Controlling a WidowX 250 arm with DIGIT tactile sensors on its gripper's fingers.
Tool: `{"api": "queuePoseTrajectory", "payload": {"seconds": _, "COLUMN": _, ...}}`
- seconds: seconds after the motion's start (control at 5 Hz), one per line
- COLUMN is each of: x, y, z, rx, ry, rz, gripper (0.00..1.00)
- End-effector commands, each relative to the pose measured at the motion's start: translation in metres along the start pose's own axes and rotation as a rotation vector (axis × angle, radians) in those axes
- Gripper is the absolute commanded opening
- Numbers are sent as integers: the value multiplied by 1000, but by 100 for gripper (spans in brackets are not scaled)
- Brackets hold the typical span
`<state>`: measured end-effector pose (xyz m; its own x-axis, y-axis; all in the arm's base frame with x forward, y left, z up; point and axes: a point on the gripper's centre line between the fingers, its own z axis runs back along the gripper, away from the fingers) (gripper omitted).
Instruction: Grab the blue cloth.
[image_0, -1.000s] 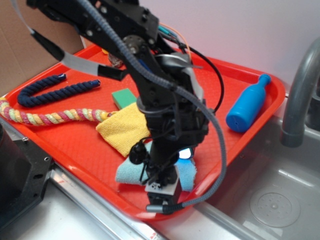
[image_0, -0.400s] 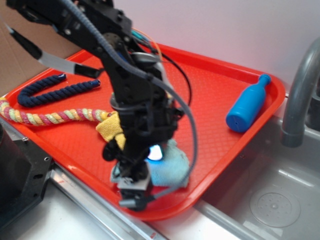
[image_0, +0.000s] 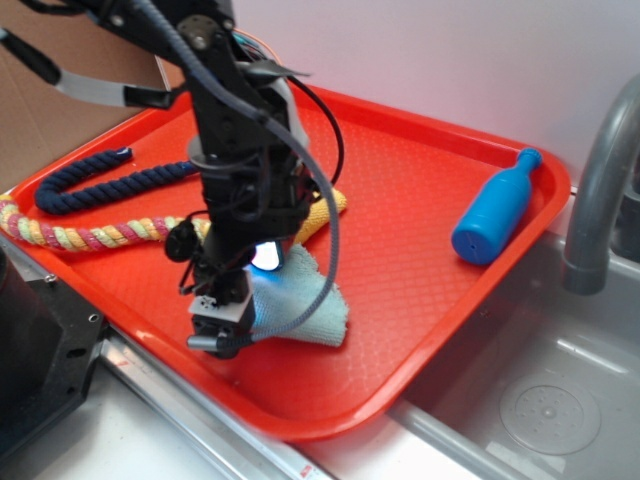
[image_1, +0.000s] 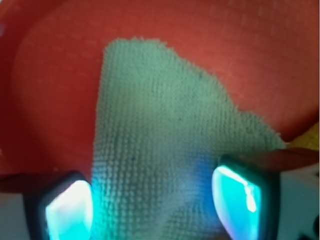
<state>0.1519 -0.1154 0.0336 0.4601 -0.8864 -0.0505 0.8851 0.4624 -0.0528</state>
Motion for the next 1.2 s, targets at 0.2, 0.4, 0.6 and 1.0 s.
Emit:
{"api": "queuePoseTrajectory", "payload": {"seconds": 0.2, "x": 26, "y": -4, "z": -11, "rx": -30, "ry": 41, "rz": -106, "gripper": 0}}
{"api": "queuePoseTrajectory", "payload": {"seconds": 0.4, "x": 27, "y": -2, "z": -8, "rx": -24, "ry": 39, "rz": -111, "gripper": 0}}
{"api": "queuePoseTrajectory", "payload": {"seconds": 0.6, "x": 28, "y": 0, "z": 0, "rx": -15, "ry": 52, "rz": -114, "gripper": 0}}
{"api": "queuePoseTrajectory", "payload": {"seconds": 1.0, "x": 55, "y": 27, "z": 75, "rx": 97, "ry": 14, "rz": -46, "gripper": 0}}
